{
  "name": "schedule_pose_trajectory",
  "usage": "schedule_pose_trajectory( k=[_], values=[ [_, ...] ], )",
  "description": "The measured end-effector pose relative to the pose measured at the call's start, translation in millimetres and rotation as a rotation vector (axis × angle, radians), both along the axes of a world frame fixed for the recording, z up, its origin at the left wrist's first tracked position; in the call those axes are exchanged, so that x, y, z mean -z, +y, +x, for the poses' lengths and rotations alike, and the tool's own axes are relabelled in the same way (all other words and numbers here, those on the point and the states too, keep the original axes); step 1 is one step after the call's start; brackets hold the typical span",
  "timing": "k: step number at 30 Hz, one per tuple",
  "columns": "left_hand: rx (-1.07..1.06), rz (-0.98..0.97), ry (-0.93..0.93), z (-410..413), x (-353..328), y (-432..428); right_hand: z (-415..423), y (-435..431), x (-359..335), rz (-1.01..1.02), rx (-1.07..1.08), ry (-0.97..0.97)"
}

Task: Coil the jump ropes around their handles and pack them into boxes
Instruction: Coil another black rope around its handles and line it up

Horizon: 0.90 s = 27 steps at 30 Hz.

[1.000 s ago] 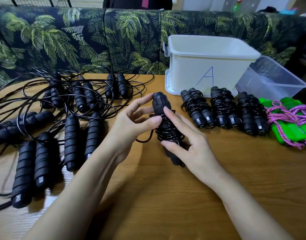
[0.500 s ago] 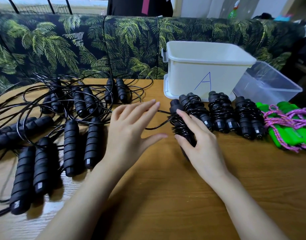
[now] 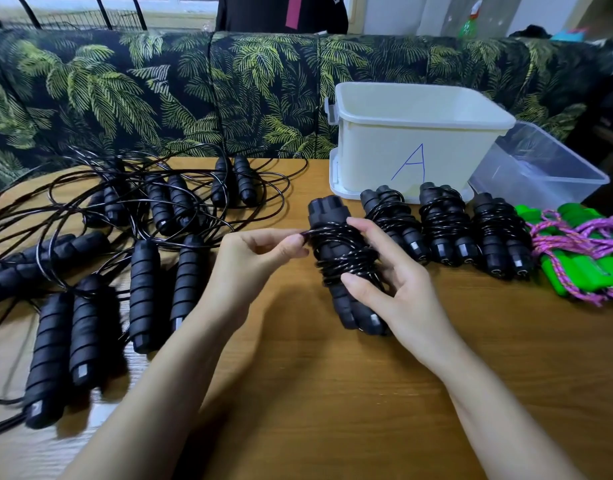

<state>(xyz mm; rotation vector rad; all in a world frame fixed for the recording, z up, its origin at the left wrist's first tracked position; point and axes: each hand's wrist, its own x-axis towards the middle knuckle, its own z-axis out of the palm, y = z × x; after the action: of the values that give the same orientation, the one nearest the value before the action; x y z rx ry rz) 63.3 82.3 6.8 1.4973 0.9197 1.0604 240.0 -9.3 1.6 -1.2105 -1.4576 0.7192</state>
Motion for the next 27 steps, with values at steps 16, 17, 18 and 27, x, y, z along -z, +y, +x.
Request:
schedule_pose_trajectory(
  k=[16, 17, 18, 27],
  values=[
    [-0.012, -0.391, -0.307, 8.7, -3.0, -7.6, 4.2, 5.1, 4.2, -0.03, 0.03, -0.158],
    [-0.044, -0.367, -0.296, 11.3, -2.9, -10.2, 1.3, 5.6, 5.3, 0.004, 0.08, -0.218],
    [-0.073, -0.351, -0.286, 13.6, -2.8, -12.3, -2.4, 5.4, 5.3, 0.029, 0.116, -0.275],
    [-0.196, -0.153, -0.138, 26.2, 7.3, -23.5, -35.8, 6.4, 15.0, -0.048, 0.51, -0.933]
  ],
)
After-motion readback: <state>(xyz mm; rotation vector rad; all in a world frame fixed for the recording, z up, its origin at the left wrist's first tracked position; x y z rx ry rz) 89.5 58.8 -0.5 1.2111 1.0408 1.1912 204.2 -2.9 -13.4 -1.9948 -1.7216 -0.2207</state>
